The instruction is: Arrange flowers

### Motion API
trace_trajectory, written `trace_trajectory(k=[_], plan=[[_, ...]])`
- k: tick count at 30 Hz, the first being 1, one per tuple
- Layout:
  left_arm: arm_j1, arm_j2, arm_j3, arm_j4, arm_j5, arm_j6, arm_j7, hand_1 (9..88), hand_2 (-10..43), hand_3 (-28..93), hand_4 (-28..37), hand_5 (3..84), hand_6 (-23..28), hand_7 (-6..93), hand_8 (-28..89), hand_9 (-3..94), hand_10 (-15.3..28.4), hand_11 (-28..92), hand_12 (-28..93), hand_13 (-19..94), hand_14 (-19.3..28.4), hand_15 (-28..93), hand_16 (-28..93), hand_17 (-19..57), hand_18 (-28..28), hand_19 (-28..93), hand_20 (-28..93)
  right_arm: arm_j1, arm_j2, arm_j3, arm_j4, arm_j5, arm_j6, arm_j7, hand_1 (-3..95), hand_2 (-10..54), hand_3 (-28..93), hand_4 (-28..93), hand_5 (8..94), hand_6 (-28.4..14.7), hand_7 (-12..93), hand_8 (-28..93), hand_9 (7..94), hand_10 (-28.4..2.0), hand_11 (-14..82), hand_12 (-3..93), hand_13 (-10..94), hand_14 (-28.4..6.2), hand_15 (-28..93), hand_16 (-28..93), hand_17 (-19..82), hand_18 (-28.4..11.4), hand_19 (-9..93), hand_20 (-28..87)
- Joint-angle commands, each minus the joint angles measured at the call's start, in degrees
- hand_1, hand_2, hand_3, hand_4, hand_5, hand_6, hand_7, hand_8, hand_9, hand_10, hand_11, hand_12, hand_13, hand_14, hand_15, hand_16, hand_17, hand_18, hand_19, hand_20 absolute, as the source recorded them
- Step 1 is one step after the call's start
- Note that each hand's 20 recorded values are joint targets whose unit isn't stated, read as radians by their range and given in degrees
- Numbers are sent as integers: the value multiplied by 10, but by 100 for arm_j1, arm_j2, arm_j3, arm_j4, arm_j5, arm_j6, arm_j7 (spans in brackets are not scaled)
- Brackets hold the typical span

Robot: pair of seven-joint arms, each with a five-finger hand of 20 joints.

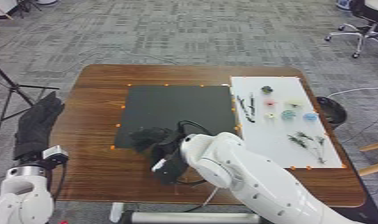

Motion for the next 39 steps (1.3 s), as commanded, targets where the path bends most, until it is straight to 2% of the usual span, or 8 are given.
trace_trajectory(k=[1, 18, 39], plan=[[36, 50, 39, -33, -55, 9, 8, 174, 60, 735, -283, 397, 13, 101, -70, 366, 116, 114, 107, 325, 137, 91, 30, 6, 106, 23, 139, -198, 187, 32, -344, 207, -31, 61, 223, 129, 526, -93, 485, -95, 25, -63, 443, -145, 45, 48, 886, -81, 441, 295, 512, -196, 906, 388], [35, 46, 37, -33, -51, 6, 6, 174, 59, 736, -283, 398, 13, 102, -71, 366, 116, 115, 107, 325, 137, 91, 30, 5, 107, 23, 139, -357, 299, 45, -213, 133, -86, 172, 223, 130, 524, -91, 486, -93, 25, -62, 446, -146, 46, 49, 888, -80, 441, 293, 512, -196, 907, 389], [-5, -82, -49, -33, 64, -95, -63, 171, 58, 736, -283, 397, 12, 101, -71, 366, 116, 114, 107, 325, 136, 91, 30, 5, 107, 22, 139, -70, -107, -12, 138, 28, -185, 84, 223, 131, 524, -91, 486, -93, 26, -62, 447, -145, 45, 49, 886, -80, 442, 295, 510, -195, 906, 391]])
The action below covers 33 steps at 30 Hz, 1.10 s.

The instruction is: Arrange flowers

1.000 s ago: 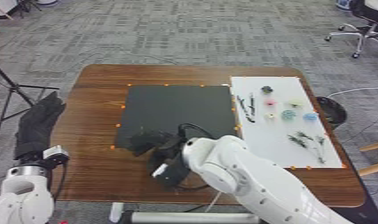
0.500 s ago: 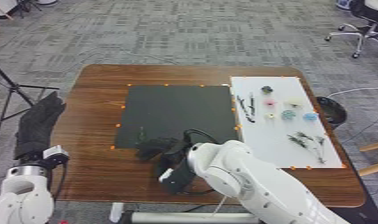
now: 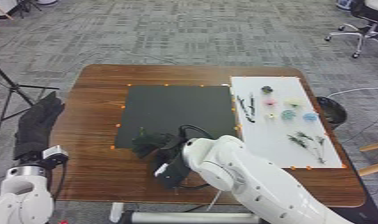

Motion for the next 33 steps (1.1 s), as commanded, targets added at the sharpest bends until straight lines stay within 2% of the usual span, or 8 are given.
trace_trajectory(k=[1, 14, 24, 33], plan=[[-1, -80, -46, -33, 57, -85, -56, 172, 58, 735, -283, 397, 12, 101, -71, 366, 116, 114, 107, 325, 137, 91, 30, 5, 107, 22, 139, 38, -182, -16, 124, -63, -92, -18, 224, 131, 524, -91, 487, -93, 26, -62, 447, -145, 45, 49, 886, -81, 442, 295, 510, -195, 906, 391], [24, 0, 8, -33, -15, -21, -14, 172, 58, 734, -283, 397, 11, 101, -70, 366, 115, 113, 108, 324, 137, 91, 30, 5, 107, 22, 138, -147, 377, -18, -289, 186, -159, 89, 224, 132, 522, -92, 488, -93, 26, -62, 447, -146, 45, 49, 886, -80, 442, 294, 510, -194, 905, 391], [-15, -121, -73, -33, 94, -118, -78, 172, 57, 734, -283, 398, 13, 101, -70, 365, 115, 112, 108, 324, 137, 91, 30, 5, 107, 21, 138, -80, 179, 101, 36, -22, -182, 7, 227, 133, 516, -91, 488, -92, 26, -62, 448, -145, 46, 50, 885, -81, 442, 295, 511, -195, 905, 391], [-10, -107, -64, -33, 81, -106, -71, 171, 56, 736, -283, 397, 12, 100, -70, 366, 115, 112, 108, 325, 137, 91, 29, 5, 107, 21, 138, -5, 62, 69, 134, -64, -215, -14, 224, 134, 519, -90, 490, -91, 28, -62, 450, -144, 47, 51, 885, -80, 442, 295, 510, -195, 906, 391]])
